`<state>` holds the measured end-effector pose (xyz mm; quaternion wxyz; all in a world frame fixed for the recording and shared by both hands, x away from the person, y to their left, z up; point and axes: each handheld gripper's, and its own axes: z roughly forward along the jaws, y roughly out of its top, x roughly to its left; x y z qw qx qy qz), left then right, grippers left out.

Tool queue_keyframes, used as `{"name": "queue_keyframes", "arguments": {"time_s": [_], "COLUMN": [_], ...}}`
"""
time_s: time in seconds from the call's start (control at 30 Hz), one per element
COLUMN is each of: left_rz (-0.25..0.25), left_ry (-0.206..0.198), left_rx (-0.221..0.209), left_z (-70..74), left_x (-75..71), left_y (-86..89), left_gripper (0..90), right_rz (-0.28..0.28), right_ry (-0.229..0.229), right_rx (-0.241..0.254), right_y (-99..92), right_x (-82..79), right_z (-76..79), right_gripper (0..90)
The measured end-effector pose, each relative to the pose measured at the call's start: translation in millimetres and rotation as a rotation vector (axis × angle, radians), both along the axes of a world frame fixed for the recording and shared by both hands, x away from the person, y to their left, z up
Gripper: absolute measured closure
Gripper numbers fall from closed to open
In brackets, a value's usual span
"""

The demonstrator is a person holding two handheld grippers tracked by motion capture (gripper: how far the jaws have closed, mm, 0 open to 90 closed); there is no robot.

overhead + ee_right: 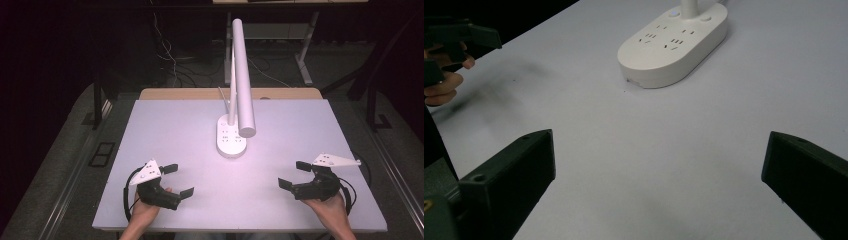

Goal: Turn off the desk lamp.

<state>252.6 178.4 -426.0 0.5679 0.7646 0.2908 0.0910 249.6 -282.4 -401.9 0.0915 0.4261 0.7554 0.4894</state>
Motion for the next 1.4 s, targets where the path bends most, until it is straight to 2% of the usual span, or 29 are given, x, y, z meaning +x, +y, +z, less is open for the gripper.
{"name": "queue_keyframes", "arguments": {"time_s": [0.5,0.77,0.97,1.4], "left_rz": [0.010,0.022,0.028,0.039], "left_ry": [-0.010,-0.012,-0.015,-0.011], "left_rx": [0.002,-0.003,-0.004,-0.012], "left_z": [0.9,0.9,1.3,1.3], "left_x": [-1.2,-1.1,-1.7,-3.8], "left_y": [0.2,1.3,2.9,4.5], "left_gripper": [0.0,0.0,0.0,0.0], "right_rz": [0.027,0.034,0.033,0.063], "right_ry": [0.019,0.057,0.068,0.086], "right_rx": [-0.012,-0.019,-0.023,-0.047], "right_y": [0.2,-4.6,-4.8,2.2], "right_x": [0.9,4.4,4.4,8.9], "right_z": [-0.7,-3.2,-4.3,1.8], "right_gripper": [0.8,0.7,0.7,0.8]}}
